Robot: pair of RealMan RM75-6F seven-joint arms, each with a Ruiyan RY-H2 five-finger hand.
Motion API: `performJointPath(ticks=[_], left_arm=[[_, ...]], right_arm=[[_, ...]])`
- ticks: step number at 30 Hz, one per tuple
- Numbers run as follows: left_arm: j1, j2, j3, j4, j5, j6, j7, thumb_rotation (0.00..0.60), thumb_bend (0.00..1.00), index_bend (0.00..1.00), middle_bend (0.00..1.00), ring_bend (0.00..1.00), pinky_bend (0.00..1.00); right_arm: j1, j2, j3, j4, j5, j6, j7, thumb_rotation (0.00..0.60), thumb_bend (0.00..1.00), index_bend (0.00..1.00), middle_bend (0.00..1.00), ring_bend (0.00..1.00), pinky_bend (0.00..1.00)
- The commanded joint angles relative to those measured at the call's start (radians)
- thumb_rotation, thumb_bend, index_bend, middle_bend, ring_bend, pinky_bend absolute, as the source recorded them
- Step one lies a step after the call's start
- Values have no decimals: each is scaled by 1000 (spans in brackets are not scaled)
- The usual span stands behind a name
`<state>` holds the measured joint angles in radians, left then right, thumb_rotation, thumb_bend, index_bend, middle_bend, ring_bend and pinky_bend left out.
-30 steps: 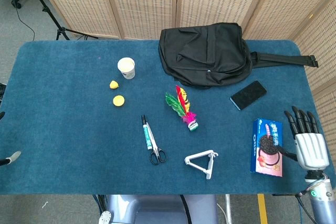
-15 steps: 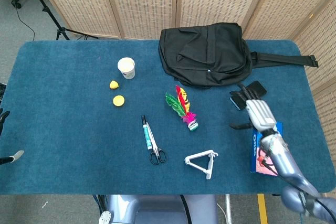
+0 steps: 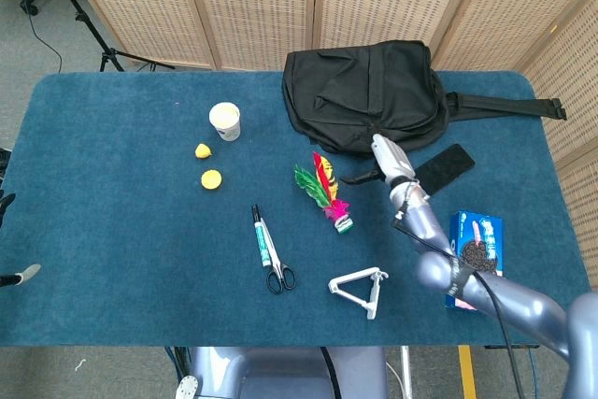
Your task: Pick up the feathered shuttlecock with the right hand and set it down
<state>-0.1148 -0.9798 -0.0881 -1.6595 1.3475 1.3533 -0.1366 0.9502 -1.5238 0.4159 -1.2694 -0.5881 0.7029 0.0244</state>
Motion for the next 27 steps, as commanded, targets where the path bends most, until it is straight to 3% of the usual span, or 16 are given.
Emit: performJointPath(ticks=[1, 8, 17, 27], left_arm=[[-2, 1, -1, 1, -3, -4, -3, 600, 0, 0, 0, 0, 0], [-9, 2, -7, 4, -18, -17, -8, 600, 0, 0, 0, 0, 0], [-14, 1, -13, 11, -34, -26, -9, 600, 0, 0, 0, 0, 0], [-21, -3, -16, 13, -42, -34, -2, 600, 0, 0, 0, 0, 0]], right_arm=[[63, -59, 6, 63, 80, -2, -61, 600, 120, 360, 0, 0, 0], [125, -138, 5, 152, 172, -32, -105, 600, 173, 384, 0, 0, 0], [147, -177, 7, 218, 202, -77, -104, 600, 309, 436, 0, 0, 0], [153, -202, 3, 264, 209, -118, -95, 600, 363, 471, 0, 0, 0]])
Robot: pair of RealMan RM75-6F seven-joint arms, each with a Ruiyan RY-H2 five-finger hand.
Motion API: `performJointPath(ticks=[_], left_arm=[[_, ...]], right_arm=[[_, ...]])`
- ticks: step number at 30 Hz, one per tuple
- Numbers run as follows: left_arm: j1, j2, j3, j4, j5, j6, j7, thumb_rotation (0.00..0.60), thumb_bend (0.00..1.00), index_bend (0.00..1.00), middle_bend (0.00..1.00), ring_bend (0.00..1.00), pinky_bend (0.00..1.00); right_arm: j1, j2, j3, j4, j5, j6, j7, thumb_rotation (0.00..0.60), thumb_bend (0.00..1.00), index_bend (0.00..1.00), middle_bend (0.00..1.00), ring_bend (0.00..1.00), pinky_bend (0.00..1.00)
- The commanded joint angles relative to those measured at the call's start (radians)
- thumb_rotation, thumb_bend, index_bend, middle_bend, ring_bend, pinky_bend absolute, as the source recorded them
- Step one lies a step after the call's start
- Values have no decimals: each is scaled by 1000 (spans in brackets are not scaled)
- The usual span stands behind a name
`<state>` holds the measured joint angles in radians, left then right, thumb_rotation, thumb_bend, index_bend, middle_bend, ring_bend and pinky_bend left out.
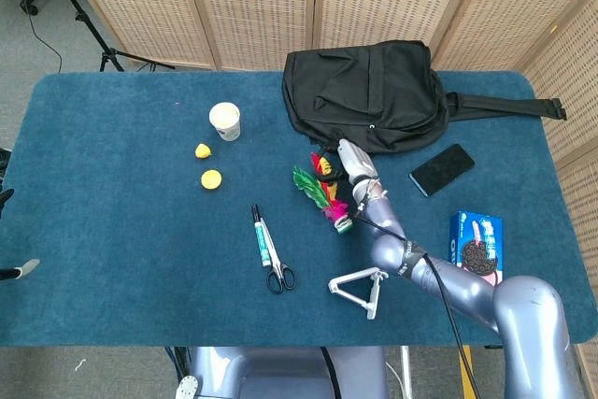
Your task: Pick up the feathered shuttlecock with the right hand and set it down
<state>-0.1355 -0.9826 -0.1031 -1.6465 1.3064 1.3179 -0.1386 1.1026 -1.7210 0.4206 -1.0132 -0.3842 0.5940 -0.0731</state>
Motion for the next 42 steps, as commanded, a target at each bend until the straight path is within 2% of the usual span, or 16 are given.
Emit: performJointPath(ticks=[1, 13, 18, 29, 37, 39, 42], left_arm=[[0, -1, -1, 0, -1, 2, 1, 600, 0, 0, 0, 0, 0], [0, 0, -1, 1, -3, 1, -5, 600, 0, 0, 0, 0, 0], [1, 2, 1, -1, 3, 3, -7, 600, 0, 0, 0, 0, 0], [7, 1, 13, -10, 32, 21, 3, 600, 0, 0, 0, 0, 0], [12, 0, 18, -17, 44, 34, 10, 600, 0, 0, 0, 0, 0], [14, 0, 20, -19, 49, 38, 12, 600, 0, 0, 0, 0, 0], [15, -2, 24, -23, 61, 44, 17, 600, 0, 0, 0, 0, 0]], right_arm=[[1, -8, -3, 12, 10, -16, 3, 600, 369, 478, 0, 0, 0], [-1, -36, -9, 58, 8, -46, 22, 600, 497, 644, 0, 0, 0], [-20, -18, -2, 19, -28, -40, 45, 600, 520, 683, 0, 0, 0], [-126, 97, 56, -210, -216, 70, 157, 600, 615, 714, 0, 0, 0], [-199, 149, 96, -318, -352, 122, 272, 600, 620, 717, 0, 0, 0], [-225, 159, 97, -342, -404, 140, 310, 600, 620, 718, 0, 0, 0], [-305, 170, 68, -389, -553, 192, 415, 600, 620, 720, 0, 0, 0]])
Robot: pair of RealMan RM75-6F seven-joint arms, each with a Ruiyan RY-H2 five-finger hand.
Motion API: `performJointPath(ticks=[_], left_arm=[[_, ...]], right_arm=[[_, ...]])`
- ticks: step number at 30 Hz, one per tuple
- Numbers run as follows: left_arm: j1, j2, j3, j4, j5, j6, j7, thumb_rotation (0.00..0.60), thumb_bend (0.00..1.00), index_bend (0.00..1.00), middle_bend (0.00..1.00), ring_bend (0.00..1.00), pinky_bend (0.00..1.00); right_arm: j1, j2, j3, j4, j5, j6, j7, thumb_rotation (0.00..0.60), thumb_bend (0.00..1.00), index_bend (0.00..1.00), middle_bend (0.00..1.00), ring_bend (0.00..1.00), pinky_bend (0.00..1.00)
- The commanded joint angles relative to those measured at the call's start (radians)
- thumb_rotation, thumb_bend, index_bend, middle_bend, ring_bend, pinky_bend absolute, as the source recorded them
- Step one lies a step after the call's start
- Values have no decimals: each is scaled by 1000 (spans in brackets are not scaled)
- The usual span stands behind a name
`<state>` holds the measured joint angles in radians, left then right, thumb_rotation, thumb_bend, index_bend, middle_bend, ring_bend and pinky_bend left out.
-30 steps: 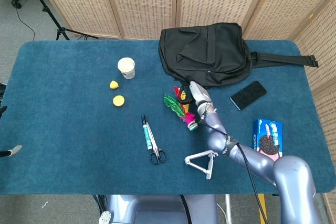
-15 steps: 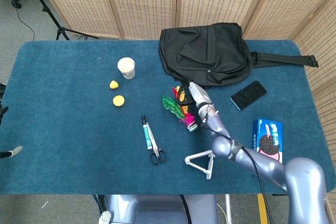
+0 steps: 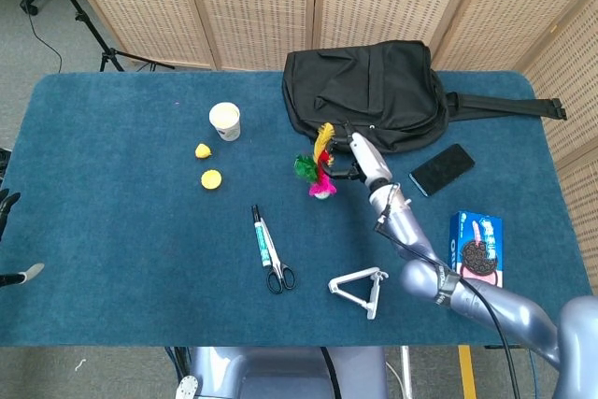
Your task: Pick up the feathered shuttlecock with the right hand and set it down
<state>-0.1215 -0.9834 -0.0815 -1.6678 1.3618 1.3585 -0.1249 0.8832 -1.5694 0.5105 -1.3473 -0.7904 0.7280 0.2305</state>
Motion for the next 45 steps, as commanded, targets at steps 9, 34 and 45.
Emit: performJointPath(ticks=[9, 34, 45], left_arm=[[2, -5, 9, -7, 16, 8, 14, 600, 0, 0, 0, 0, 0], [4, -5, 16, -13, 28, 16, 23, 600, 0, 0, 0, 0, 0], [8, -5, 16, -9, 30, 26, 22, 600, 0, 0, 0, 0, 0]], right_arm=[[-156, 16, -103, 14, -357, 83, 289, 600, 620, 722, 0, 0, 0], [-238, 74, -224, 24, -596, 233, 434, 600, 30, 47, 0, 0, 0], [-291, 195, -256, -48, -664, 388, 121, 600, 0, 0, 0, 0, 0]])
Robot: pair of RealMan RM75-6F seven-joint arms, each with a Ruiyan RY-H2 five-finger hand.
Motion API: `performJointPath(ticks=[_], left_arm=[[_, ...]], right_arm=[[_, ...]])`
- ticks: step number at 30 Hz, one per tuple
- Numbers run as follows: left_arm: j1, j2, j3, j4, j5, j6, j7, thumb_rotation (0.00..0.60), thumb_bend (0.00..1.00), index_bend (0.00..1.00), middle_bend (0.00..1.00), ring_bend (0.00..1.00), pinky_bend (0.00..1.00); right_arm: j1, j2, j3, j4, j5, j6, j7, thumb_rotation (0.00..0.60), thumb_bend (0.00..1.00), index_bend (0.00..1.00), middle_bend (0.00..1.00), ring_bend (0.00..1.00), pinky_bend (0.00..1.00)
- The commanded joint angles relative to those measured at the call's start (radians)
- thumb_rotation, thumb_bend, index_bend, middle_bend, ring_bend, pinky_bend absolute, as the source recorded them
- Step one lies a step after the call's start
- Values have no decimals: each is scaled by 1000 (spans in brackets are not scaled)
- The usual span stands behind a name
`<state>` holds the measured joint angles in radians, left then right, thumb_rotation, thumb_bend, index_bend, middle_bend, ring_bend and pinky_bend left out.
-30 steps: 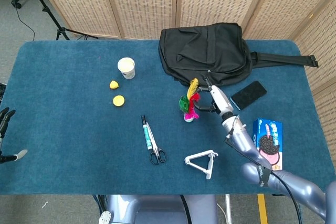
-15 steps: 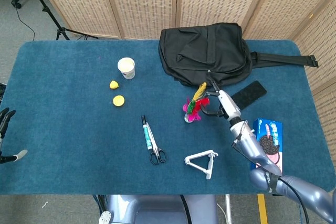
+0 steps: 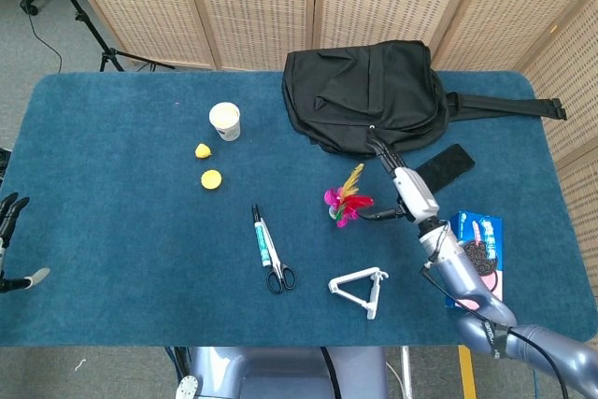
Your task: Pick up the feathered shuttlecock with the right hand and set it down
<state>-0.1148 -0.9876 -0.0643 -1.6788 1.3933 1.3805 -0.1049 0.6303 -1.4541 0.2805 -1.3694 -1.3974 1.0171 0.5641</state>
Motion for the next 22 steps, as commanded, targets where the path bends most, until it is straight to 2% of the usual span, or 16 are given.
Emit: performJointPath(ticks=[1, 5, 9, 10, 15, 22], left_arm=[[2, -2, -2, 3, -2, 6, 3, 600, 0, 0, 0, 0, 0], [6, -4, -2, 3, 0, 15, 6, 600, 0, 0, 0, 0, 0], [10, -8, -2, 5, 3, 26, 16, 600, 0, 0, 0, 0, 0], [10, -9, -2, 6, 1, 26, 21, 600, 0, 0, 0, 0, 0], [12, -9, -5, 6, -2, 30, 22, 600, 0, 0, 0, 0, 0], [22, -8, -6, 6, 8, 54, 16, 600, 0, 0, 0, 0, 0]], right_arm=[[-48, 96, -32, -42, -61, 113, -247, 600, 0, 0, 0, 0, 0], [-100, 182, -62, -100, -67, 165, -417, 600, 0, 0, 0, 0, 0], [-179, 255, -92, -145, -53, 254, -616, 600, 0, 0, 0, 0, 0], [-230, 279, -109, -158, -39, 307, -675, 600, 0, 0, 0, 0, 0], [-296, 283, -130, -163, -46, 401, -736, 600, 0, 0, 0, 0, 0], [-417, 253, -188, -110, -72, 534, -689, 600, 0, 0, 0, 0, 0]])
